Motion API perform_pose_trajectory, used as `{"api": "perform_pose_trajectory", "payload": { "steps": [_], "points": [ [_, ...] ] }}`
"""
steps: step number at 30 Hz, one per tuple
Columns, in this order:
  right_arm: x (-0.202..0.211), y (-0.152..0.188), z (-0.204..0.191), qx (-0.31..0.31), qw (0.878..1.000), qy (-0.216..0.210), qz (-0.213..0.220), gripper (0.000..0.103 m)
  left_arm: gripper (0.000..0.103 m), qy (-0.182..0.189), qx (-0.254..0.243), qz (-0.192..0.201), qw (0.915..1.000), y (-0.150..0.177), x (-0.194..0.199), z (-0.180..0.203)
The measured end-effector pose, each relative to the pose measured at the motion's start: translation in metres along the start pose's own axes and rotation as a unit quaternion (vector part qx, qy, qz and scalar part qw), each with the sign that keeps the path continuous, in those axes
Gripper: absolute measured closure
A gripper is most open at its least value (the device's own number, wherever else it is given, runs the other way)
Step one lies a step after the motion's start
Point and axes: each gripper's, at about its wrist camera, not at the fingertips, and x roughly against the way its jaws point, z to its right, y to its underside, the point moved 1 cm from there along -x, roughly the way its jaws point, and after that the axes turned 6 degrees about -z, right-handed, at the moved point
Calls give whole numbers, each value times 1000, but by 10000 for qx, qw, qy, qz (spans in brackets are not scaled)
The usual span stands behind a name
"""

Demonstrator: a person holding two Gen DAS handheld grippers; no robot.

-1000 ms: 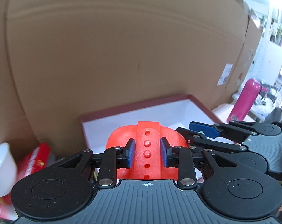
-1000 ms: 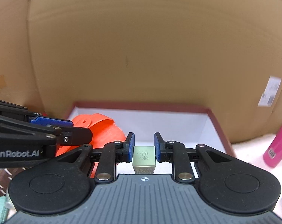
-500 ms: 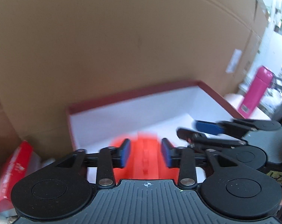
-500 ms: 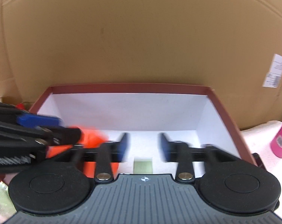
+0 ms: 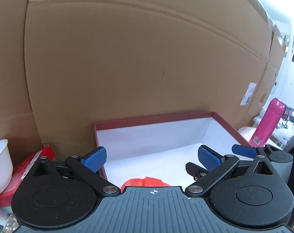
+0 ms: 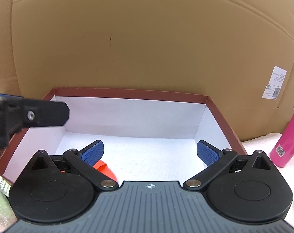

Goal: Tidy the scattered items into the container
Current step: 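Open both grippers to drop the box and scrubber into the shoebox, then withdraw both grippers from the shoebox back toward the clutter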

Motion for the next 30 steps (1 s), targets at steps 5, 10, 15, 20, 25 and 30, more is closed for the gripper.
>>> {"api": "perform_pose_trajectory", "payload": {
  "steps": [5,10,15,20,25,30],
  "points": [
    [11,1,-10,33,10000,-15,74,1,0,-61,-73,-24,10000,3,11,-1],
    [28,0,-18,88,9996,-17,255,1,0,-110,-100,-25,9999,5,24,3],
    [49,4,-31,275,9989,-11,381,0,0,-289,-117,39,9995,12,40,3],
    [65,12,-41,413,9978,-129,500,0,0,-420,24,34,9991,25,64,-2],
    [87,27,-58,552,9960,-338,613,0,0,-677,107,17,9976,40,84,-8],
    [115,41,-84,753,9935,-424,741,0,0,-945,220,148,9952,62,110,-21]
  ]
}}
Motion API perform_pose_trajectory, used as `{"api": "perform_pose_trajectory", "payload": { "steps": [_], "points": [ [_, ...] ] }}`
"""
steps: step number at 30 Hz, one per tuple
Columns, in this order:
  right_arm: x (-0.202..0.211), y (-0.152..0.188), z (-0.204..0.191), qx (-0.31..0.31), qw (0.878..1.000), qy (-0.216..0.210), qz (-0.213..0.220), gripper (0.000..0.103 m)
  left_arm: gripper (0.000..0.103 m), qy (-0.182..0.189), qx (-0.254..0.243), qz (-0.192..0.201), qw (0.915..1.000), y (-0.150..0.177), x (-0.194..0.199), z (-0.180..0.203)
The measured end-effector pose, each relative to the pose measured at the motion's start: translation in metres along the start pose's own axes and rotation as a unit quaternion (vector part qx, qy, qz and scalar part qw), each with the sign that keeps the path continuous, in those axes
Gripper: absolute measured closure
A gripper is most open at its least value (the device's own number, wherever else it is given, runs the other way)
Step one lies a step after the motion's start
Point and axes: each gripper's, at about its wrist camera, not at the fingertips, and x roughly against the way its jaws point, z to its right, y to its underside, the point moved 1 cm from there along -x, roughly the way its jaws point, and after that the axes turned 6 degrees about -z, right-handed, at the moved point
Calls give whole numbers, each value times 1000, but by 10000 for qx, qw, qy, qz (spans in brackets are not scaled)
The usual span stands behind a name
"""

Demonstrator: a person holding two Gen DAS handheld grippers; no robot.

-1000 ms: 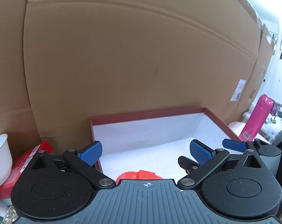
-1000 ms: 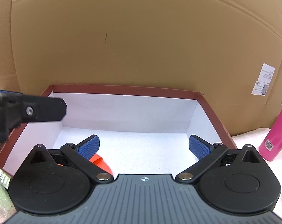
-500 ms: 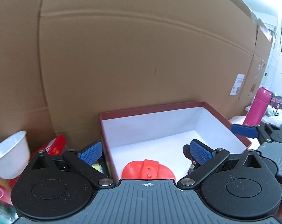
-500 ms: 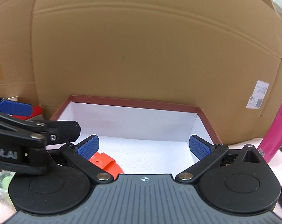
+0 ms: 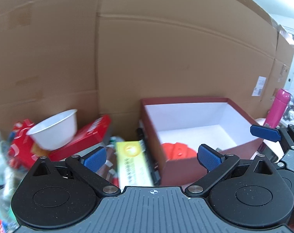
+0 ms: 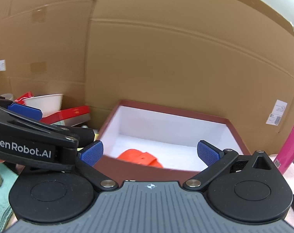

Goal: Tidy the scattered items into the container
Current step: 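Withdraw both grippers from the shoebox back toward the clutter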

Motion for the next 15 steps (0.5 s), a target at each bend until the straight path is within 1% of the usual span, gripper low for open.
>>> {"api": "perform_pose_trajectory", "payload": {
  "steps": [3,8,10,15],
  "points": [
    [19,0,-20,71,9998,-178,65,0,0,-136,77,48,9999,16,17,-19],
    [27,14,-59,159,9984,-549,10,0,0,-336,253,-10,9991,49,38,-52],
    [28,22,-72,200,9976,-664,-34,0,0,-339,371,-79,9987,63,44,-65],
    [32,45,-98,426,9959,-799,-46,0,0,-171,562,-335,9977,97,51,-92]
  ]
}}
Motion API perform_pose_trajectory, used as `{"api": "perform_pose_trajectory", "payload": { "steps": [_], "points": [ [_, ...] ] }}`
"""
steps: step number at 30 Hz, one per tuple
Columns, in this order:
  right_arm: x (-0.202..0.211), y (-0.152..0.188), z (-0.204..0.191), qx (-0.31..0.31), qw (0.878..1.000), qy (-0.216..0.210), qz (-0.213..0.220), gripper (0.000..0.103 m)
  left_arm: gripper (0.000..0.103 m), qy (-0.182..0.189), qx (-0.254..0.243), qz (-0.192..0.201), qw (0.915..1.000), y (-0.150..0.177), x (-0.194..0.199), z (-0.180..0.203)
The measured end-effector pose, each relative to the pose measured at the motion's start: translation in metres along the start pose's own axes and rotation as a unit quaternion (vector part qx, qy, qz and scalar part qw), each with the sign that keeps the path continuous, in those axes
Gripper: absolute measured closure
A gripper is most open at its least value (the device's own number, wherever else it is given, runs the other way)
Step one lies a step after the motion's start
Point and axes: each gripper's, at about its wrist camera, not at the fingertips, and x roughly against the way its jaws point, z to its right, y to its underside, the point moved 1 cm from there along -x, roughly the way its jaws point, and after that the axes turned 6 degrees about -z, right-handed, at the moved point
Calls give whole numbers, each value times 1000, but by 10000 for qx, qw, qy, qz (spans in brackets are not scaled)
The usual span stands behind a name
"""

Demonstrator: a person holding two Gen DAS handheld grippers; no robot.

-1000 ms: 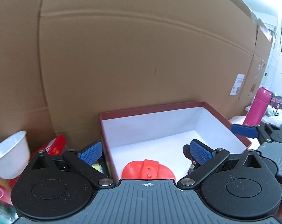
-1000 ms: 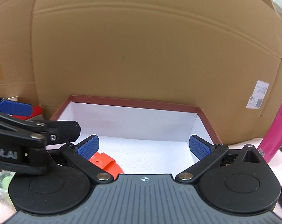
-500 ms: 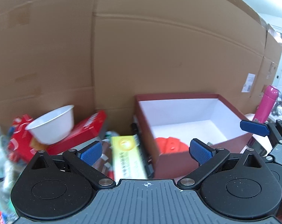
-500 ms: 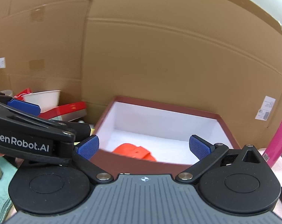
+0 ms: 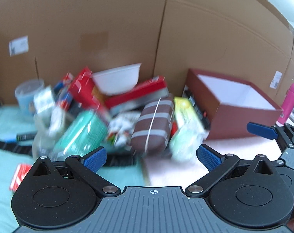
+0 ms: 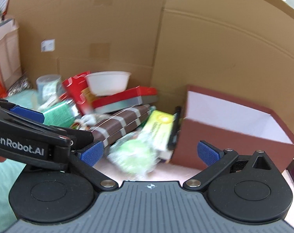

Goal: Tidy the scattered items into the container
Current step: 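Withdraw both grippers from the shoebox back toward the clutter, then grasp the wrapped green ball with the right gripper while the left grasps a small olive box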

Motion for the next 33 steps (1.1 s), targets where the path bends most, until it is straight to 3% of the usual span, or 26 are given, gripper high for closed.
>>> {"api": "perform_pose_trajectory", "payload": {
  "steps": [12,17,25,33],
  "points": [
    [-23,29,-34,-161,9955,-655,-671,0,0,40,399,-400,9984,43,-8,-58],
    [-30,29,-38,-191,9955,-560,-738,1,5,163,543,-429,9975,39,-13,-71],
    [-43,28,-26,-366,9956,-394,-769,1,4,-128,613,-434,9971,34,-26,-76],
    [-58,21,-20,-351,9963,-285,-734,5,6,-37,679,-662,9955,33,-43,-84]
  ]
}}
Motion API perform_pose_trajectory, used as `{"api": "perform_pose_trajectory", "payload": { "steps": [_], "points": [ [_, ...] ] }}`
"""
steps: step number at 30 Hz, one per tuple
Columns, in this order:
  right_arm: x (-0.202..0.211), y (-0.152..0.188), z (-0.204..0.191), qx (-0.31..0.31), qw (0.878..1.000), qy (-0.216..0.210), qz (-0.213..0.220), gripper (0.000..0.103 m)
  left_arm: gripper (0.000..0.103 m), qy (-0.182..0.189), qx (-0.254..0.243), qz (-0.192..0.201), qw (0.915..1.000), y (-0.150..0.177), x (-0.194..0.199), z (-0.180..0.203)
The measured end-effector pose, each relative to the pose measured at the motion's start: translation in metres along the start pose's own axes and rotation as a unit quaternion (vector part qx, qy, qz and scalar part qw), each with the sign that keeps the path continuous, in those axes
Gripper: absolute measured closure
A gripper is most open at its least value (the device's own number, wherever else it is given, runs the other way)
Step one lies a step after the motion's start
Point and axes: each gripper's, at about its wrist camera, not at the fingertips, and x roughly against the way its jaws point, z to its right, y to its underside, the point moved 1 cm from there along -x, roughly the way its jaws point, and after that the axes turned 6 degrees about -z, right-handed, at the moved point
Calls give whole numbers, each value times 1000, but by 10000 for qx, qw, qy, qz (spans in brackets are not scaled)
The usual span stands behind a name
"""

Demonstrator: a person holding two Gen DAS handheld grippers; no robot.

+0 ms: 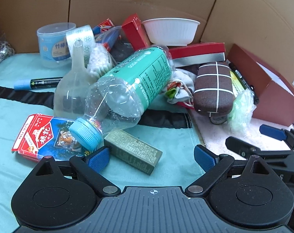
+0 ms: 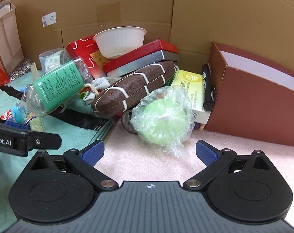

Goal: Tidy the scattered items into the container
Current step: 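Grasp the wrapped green ball with the right gripper while the left grasps a small olive box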

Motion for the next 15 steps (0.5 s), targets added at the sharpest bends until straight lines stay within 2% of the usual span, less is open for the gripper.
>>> {"api": "perform_pose_trajectory", "payload": {
  "steps": [6,8,11,15],
  "points": [
    [-15,-9,6,-49,10000,86,-6,9,10,-31,-120,-9,9999,-7,-9,2],
    [-18,-11,8,-68,9999,110,20,13,17,-76,-213,-18,9997,-9,-11,2],
    [-23,-14,8,-86,9999,74,9,21,26,-87,-261,-33,9996,-12,-11,0],
    [-27,-14,8,-89,9999,91,-59,39,35,-150,-333,-32,9993,-12,-12,1]
  ]
}}
